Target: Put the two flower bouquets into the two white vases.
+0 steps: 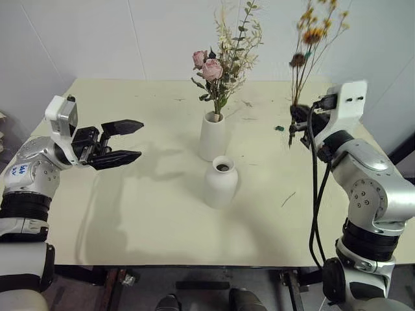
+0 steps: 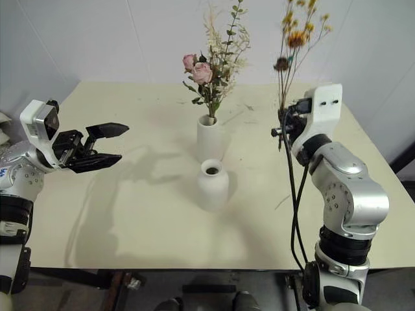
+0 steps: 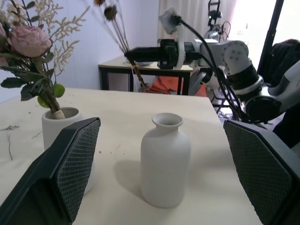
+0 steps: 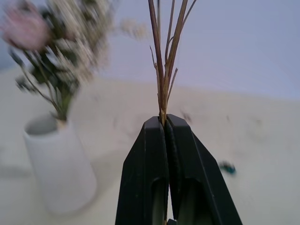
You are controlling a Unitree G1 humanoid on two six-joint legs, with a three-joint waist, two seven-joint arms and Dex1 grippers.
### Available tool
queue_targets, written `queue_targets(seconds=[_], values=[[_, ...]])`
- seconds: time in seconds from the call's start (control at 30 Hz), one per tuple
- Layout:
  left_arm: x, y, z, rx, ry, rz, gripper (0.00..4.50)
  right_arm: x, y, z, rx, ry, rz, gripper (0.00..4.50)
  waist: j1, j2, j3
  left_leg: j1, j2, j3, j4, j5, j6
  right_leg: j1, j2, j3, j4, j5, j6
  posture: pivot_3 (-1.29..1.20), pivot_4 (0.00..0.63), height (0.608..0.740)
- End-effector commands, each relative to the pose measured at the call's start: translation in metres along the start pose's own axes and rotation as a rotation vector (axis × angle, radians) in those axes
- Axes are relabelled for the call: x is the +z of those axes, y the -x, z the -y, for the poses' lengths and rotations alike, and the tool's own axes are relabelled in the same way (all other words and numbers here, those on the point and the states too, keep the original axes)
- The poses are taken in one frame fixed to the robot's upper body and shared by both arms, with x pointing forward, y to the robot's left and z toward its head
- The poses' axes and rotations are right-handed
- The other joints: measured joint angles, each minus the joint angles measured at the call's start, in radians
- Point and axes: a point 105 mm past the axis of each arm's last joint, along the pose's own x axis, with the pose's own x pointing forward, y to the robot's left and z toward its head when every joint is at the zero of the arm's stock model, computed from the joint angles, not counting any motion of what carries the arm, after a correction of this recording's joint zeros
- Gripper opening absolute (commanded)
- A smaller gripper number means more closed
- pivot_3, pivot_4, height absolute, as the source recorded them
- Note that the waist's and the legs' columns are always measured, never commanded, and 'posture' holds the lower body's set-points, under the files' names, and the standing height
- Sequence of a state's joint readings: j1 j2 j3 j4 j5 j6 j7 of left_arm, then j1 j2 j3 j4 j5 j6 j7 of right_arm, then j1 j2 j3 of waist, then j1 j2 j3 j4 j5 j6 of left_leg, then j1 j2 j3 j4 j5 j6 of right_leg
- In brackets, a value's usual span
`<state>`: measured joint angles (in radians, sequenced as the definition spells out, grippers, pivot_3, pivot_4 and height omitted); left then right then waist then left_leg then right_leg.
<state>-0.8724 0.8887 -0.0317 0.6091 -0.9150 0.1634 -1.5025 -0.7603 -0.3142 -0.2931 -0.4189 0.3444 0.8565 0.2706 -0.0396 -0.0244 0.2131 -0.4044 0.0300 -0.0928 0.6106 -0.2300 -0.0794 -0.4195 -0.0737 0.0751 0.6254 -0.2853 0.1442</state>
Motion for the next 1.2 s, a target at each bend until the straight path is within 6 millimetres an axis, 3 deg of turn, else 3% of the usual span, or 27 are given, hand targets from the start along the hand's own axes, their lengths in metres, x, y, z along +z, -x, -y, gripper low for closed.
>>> queue_targets(seconds=[0.03,0.17,0.27,0.43,0.73,0.93,1.2], values=[[0.013,-0.001,0.01,-0.115,-0.049,0.038,4.5,0.033,-0.007,-0.033,0.138,0.016,0.195,0.02,-0.005,0.0,0.0,0.0,0.0,0.0,0.0,0.0,0.0,0.0,0.0,0.0,0.0,0.0,0.0,0.0,0.15,0.74],[0.013,-0.004,0.011,-0.126,-0.047,0.059,4.5,0.035,-0.01,-0.069,0.298,-0.032,0.276,0.02,-0.015,0.0,0.0,0.0,0.0,0.0,0.0,0.0,0.0,0.0,0.0,0.0,0.001,0.0,0.0,0.0,0.15,0.74],[0.014,-0.005,0.011,-0.128,-0.048,0.061,4.5,0.031,-0.01,-0.084,0.369,-0.05,0.291,0.02,-0.016,0.0,0.0,0.0,0.0,0.0,0.0,0.0,0.0,0.0,0.0,0.0,0.002,0.0,0.0,0.0,0.15,0.74],[0.018,0.01,0.009,-0.07,-0.067,0.016,4.5,0.012,-0.003,-0.118,0.526,-0.076,0.261,0.02,-0.019,0.0,0.0,0.0,0.0,0.0,0.0,0.0,0.0,0.0,0.0,0.0,0.002,0.0,0.0,0.0,0.15,0.74],[0.015,0.013,0.009,-0.058,-0.071,-0.015,4.5,-0.019,0.005,-0.123,0.556,-0.086,0.182,0.02,-0.013,0.0,0.0,0.0,0.0,-0.001,0.0,0.0,0.0,0.0,0.0,0.0,0.001,0.0,0.0,0.0,0.15,0.74],[0.014,0.012,0.008,-0.056,-0.068,-0.02,4.5,-0.021,0.013,-0.126,0.583,-0.106,0.186,0.02,-0.017,0.0,0.0,0.001,0.0,0.0,0.0,0.0,0.0,0.0,0.0,0.0,0.001,0.0,0.0,0.0,0.15,0.74],[0.013,0.009,0.007,-0.063,-0.065,-0.013,4.5,-0.04,0.022,-0.118,0.566,-0.1,0.129,0.02,-0.014,0.0,0.0,0.001,0.0,0.0,0.0,0.0,0.0,0.0,0.0,0.0,0.001,0.0,-0.001,0.0,0.15,0.74]])
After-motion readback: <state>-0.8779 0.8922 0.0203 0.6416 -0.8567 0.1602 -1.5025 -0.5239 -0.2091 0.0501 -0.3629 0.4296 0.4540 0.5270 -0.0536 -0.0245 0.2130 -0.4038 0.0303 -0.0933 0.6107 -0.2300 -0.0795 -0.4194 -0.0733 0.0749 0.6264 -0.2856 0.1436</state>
